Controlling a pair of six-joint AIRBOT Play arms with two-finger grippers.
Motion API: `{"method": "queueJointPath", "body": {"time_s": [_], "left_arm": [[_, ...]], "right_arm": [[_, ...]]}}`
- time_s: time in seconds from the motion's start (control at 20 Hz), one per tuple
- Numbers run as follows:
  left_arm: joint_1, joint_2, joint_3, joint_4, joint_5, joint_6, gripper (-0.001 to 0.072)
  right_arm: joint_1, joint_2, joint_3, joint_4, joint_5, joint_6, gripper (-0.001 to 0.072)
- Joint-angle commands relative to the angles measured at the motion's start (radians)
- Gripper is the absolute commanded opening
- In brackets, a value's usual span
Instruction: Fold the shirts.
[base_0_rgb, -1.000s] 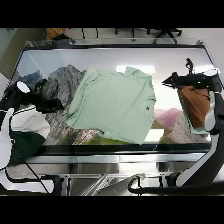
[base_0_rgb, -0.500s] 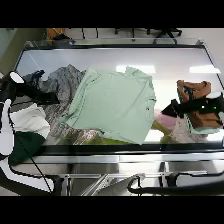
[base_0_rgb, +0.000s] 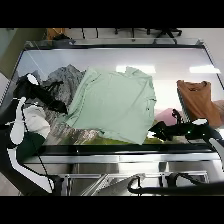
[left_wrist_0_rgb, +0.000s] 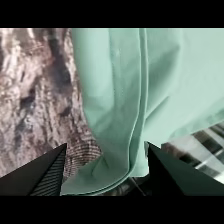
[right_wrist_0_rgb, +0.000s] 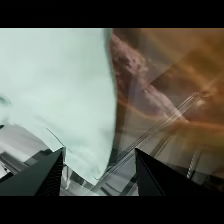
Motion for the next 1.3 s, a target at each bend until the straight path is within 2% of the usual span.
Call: {"method": "queueJointPath", "body": {"time_s": [0.0,0.15,0.35,0.45,0.5,0.55,0.6,0.65,0.7,0.9,0.95,1.05,1.15,1.25], "left_arm": [[0.000,0.002,0.002,-0.003,-0.066,0.022,0.0544],[-0.002,0.033,0.003,-0.002,-0.060,0.053,0.0543],[-0.002,0.023,-0.058,0.006,-0.052,0.053,0.0542],[-0.002,0.023,-0.123,0.067,-0.038,0.052,0.0527],[-0.002,0.023,-0.148,0.108,-0.023,0.049,0.0388],[-0.002,0.023,-0.161,0.123,-0.013,0.044,0.0208],[-0.002,0.023,-0.162,0.117,0.000,0.044,0.0051],[-0.002,0.024,-0.159,0.090,0.019,0.045,0.0020],[-0.002,0.024,-0.150,0.048,0.036,0.044,0.0020],[-0.002,0.027,-0.033,-0.084,0.005,-0.002,0.0018],[0.002,0.040,0.009,-0.126,-0.013,-0.009,0.0017],[0.018,0.092,0.099,-0.303,-0.044,-0.010,0.0016],[0.056,0.180,0.182,-0.609,-0.047,-0.012,0.0016],[0.114,0.288,0.252,-1.003,-0.011,-0.011,0.0017]], "right_arm": [[0.043,-0.030,-0.022,0.032,-0.025,-0.015,0.0491],[0.043,-0.070,-0.022,0.053,-0.026,-0.025,0.0491],[0.054,-0.127,-0.022,0.139,-0.025,-0.101,0.0470],[0.098,-0.152,-0.022,0.170,-0.043,-0.124,0.0447],[0.125,-0.159,-0.021,0.179,-0.048,-0.125,0.0340],[0.149,-0.162,-0.021,0.199,-0.048,-0.138,0.0201],[0.170,-0.161,-0.020,0.238,-0.048,-0.155,0.0118],[0.183,-0.159,-0.016,0.277,-0.048,-0.169,0.0050],[0.190,-0.152,-0.011,0.307,-0.048,-0.184,0.0013],[0.178,-0.051,0.055,0.324,-0.041,-0.184,0.0013],[0.161,-0.002,0.100,0.325,-0.023,-0.183,0.0013],[0.111,0.102,0.217,0.351,0.010,-0.188,0.0013],[0.042,0.201,0.387,0.408,0.032,-0.191,0.0012],[-0.032,0.259,0.572,0.500,0.048,-0.192,0.0012]]}}
